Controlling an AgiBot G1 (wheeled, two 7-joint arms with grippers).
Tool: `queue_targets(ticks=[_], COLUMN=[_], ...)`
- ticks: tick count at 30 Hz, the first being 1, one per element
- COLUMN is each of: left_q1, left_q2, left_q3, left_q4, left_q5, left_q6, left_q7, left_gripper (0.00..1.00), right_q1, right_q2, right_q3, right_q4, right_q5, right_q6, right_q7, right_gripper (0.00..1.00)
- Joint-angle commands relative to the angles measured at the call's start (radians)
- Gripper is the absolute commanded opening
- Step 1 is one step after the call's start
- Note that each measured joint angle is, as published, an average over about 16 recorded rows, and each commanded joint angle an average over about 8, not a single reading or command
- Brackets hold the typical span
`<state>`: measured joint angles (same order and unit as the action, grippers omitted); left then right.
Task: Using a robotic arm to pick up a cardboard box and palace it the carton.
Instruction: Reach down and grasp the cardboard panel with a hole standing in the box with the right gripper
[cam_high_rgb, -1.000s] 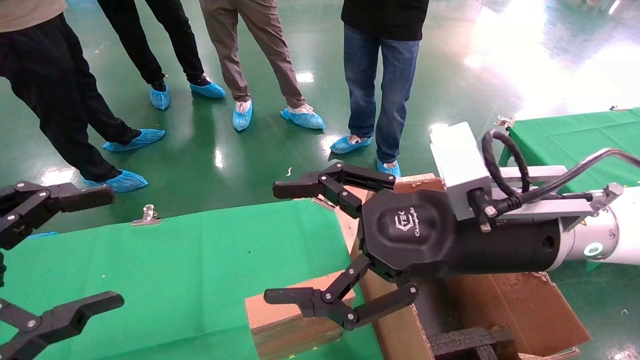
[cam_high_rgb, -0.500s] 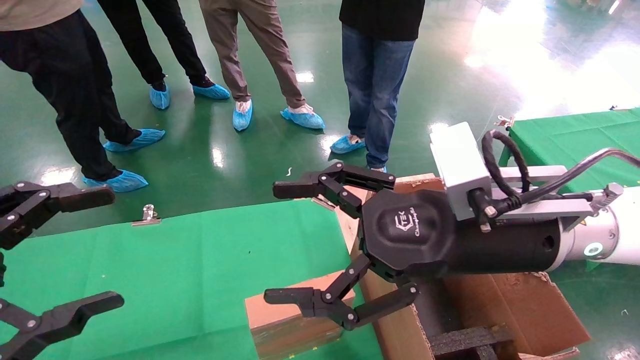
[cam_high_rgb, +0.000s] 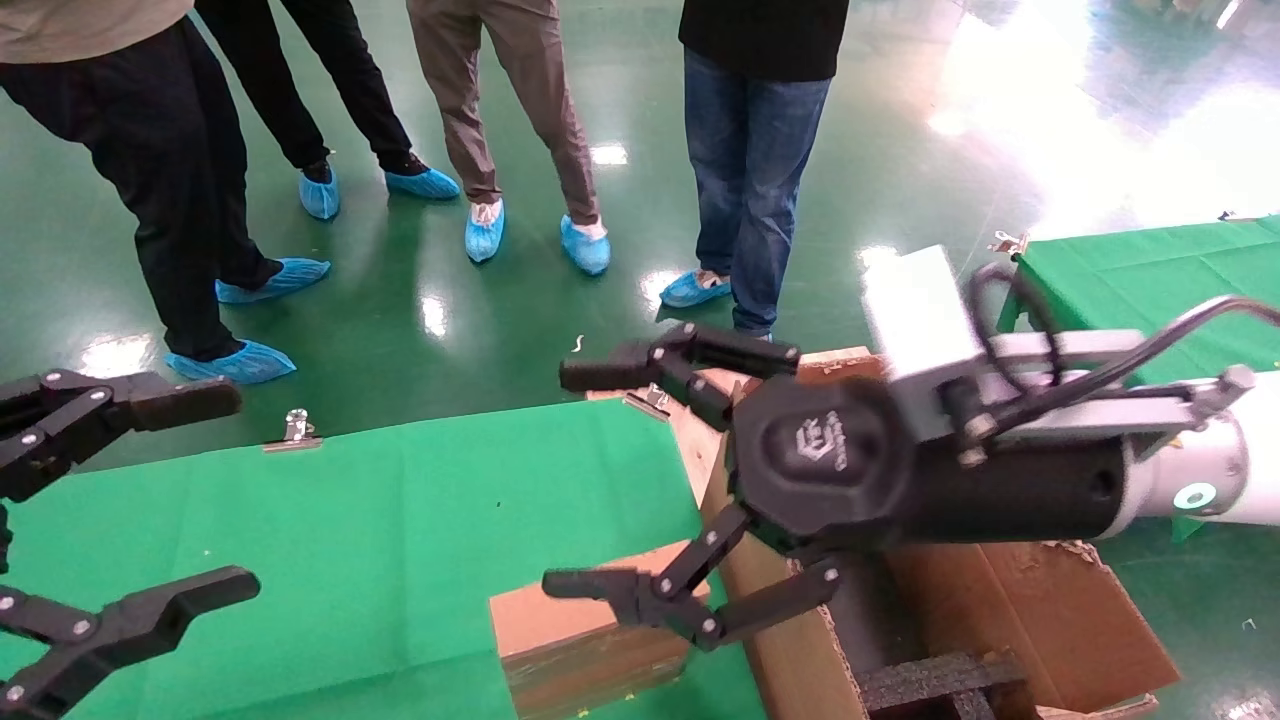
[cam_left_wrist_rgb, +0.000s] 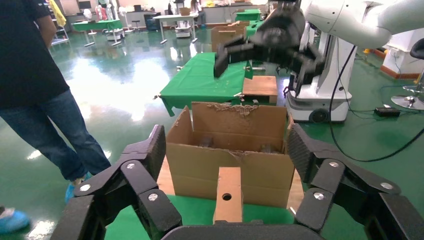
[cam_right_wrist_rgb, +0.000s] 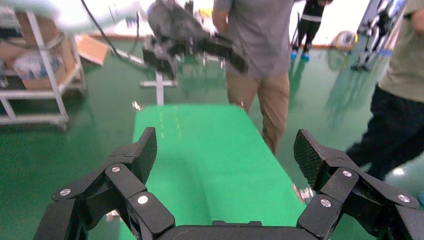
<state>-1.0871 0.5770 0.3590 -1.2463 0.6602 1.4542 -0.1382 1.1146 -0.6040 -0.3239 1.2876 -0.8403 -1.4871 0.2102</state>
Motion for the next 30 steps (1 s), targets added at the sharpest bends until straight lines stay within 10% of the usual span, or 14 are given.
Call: queue_targets(ticks=[1,30], left_q1=[0.000,0.000], left_q2=[0.000,0.000], left_q3=[0.000,0.000], left_q4=[0.000,0.000], left_q5=[0.000,0.000], left_q6=[0.000,0.000], left_q7=[0.000,0.000], left_gripper=[0.00,0.00], right_q1=[0.008,0.377], right_q2=[0.006,-0.273], right_q3=[-0.010,-0.397], right_q4=[0.001,-0.136], right_q5=[-0.029,-0.677], right_q6=[0.005,-0.081], right_q7=[0.005,-0.002], right_gripper=[1.00,1.00])
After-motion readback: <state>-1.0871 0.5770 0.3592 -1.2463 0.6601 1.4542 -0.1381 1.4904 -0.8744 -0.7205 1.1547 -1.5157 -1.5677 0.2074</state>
